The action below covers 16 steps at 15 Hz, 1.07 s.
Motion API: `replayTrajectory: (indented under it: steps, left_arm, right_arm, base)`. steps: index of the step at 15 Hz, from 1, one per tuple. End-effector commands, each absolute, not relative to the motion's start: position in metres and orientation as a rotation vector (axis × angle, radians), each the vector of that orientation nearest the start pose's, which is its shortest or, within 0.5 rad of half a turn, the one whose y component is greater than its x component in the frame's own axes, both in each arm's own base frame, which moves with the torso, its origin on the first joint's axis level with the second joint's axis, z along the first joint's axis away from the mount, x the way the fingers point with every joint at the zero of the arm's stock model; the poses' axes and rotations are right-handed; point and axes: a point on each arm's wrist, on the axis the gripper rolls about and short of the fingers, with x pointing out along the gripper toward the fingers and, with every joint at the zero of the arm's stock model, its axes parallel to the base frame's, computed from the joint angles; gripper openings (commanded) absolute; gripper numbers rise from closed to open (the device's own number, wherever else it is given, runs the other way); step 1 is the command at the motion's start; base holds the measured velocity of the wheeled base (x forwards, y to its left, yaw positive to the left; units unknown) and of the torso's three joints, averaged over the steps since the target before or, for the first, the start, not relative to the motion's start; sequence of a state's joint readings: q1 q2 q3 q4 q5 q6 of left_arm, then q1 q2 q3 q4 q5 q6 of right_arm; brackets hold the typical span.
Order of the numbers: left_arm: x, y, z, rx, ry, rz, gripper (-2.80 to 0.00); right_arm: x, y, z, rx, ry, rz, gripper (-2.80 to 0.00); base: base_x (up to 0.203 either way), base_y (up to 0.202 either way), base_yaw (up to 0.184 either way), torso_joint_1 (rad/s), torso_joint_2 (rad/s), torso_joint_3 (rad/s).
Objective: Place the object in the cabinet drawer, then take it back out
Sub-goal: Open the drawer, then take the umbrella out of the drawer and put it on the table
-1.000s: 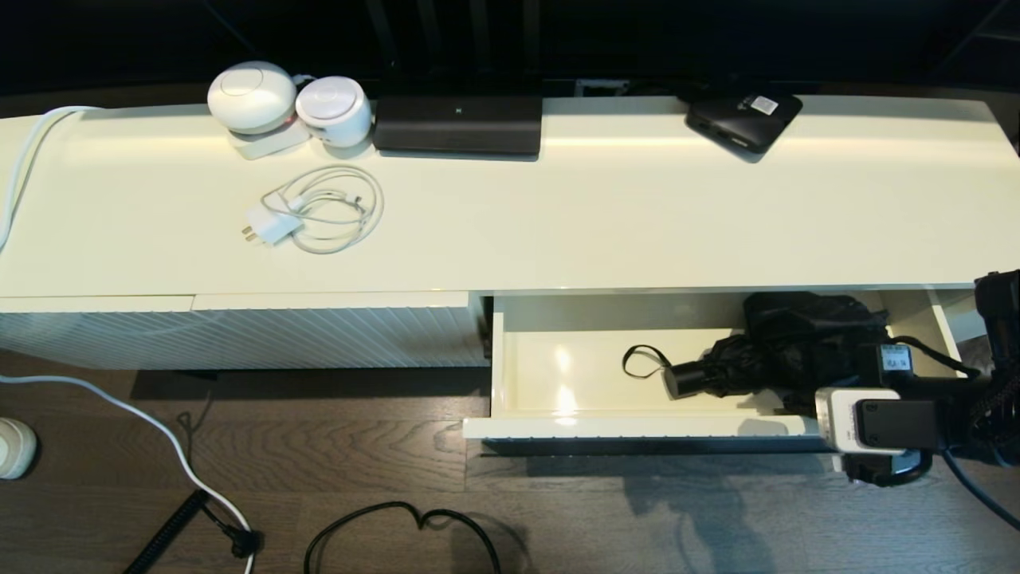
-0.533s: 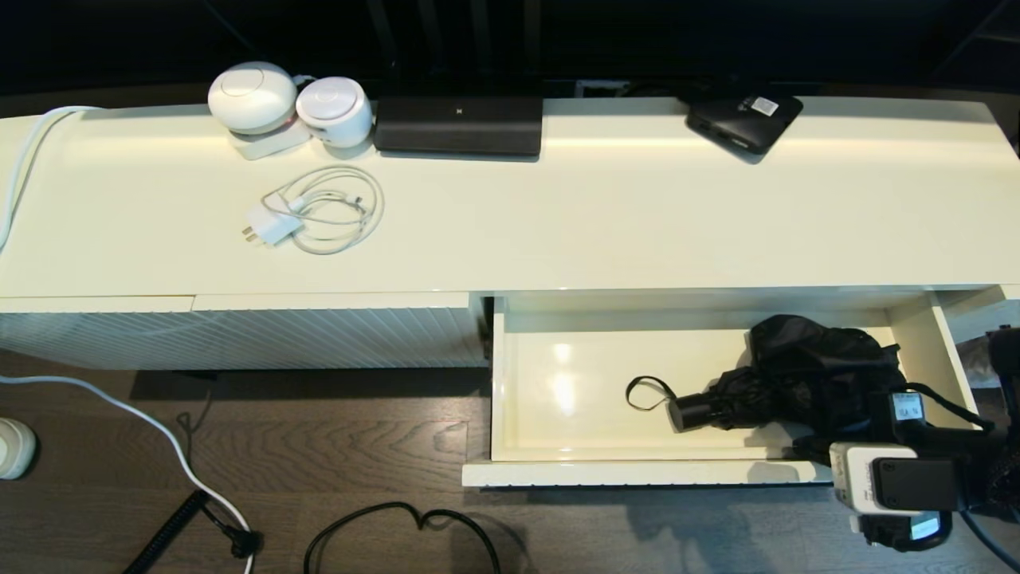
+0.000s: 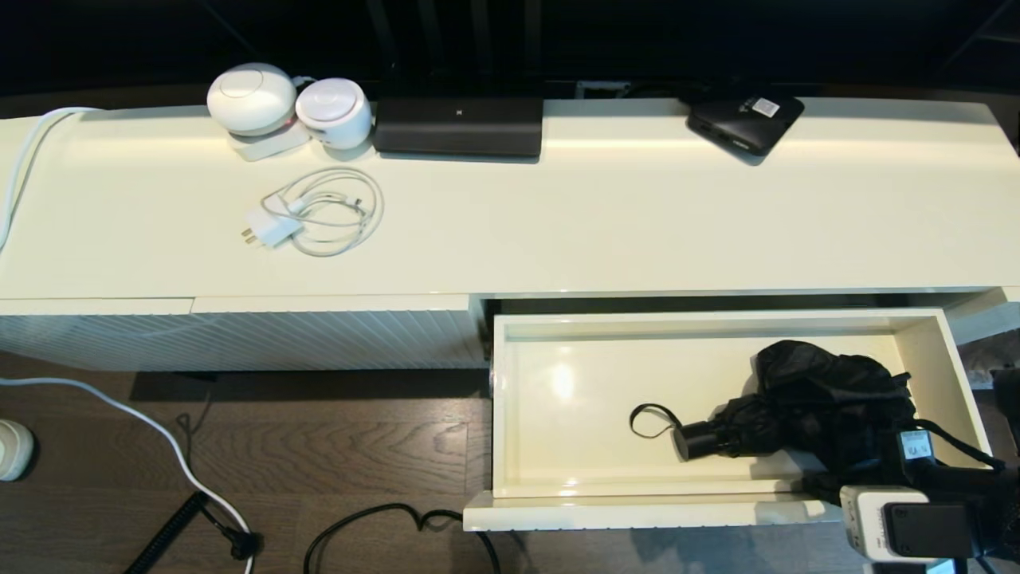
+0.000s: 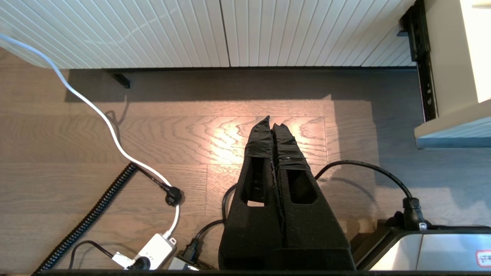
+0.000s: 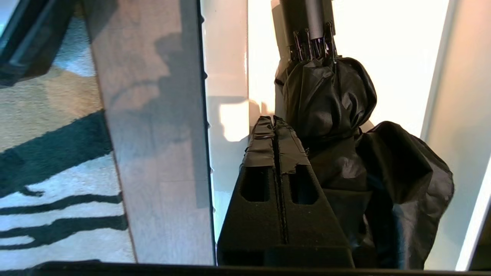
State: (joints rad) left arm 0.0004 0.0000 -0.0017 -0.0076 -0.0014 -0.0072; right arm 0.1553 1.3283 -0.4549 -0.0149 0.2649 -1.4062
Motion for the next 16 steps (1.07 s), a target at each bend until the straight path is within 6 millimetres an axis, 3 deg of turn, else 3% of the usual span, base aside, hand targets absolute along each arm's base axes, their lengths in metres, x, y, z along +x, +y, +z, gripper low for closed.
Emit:
replayTrajectory:
  steps: [1, 4, 5, 7, 9, 13, 16]
  left_arm:
    - [-0.023, 0.000, 0.077, -0.008, -0.009, -0.002, -2.80]
    - [-0.023, 0.000, 0.077, -0.008, -0.009, 0.000, -2.80]
    - [-0.023, 0.000, 0.077, -0.008, -0.009, 0.000, -2.80]
    - [-0.023, 0.000, 0.077, -0.008, -0.009, -0.001, -2.80]
    - [-0.023, 0.000, 0.077, -0.008, -0.009, 0.000, -2.80]
    - [-0.023, 0.000, 0.077, -0.008, -0.009, 0.000, -2.80]
    - [-0.023, 0.000, 0.077, -0.008, -0.009, -0.002, -2.80]
  right_arm:
    - [0.162, 0.032, 0.133, -1.256, 0.412, 0.915, -2.80]
    - [0.161, 0.031, 0.137, -1.259, 0.396, 0.902, -2.80]
    - [0.162, 0.032, 0.148, -1.263, 0.353, 0.866, -2.80]
    - [0.165, 0.032, 0.194, -1.221, 0.212, 0.724, -2.80]
    - [0.166, 0.032, 0.224, -1.115, 0.162, 0.630, -2.80]
    - [0.148, 0.027, 0.263, -1.031, 0.238, 0.509, -2.80]
    - [0.133, 0.022, 0.291, -0.737, 0.289, 0.342, -2.80]
  base:
    - [0.000, 0.000, 0.000, 0.000, 0.00, 0.000]
    - [0.000, 0.000, 0.000, 0.000, 0.00, 0.000]
    - [0.000, 0.000, 0.000, 0.000, 0.00, 0.000]
    - [0.000, 0.000, 0.000, 0.000, 0.00, 0.000]
    - [0.000, 0.000, 0.000, 0.000, 0.00, 0.000]
    - [0.000, 0.000, 0.000, 0.000, 0.00, 0.000]
    - [0.000, 0.000, 0.000, 0.000, 0.00, 0.000]
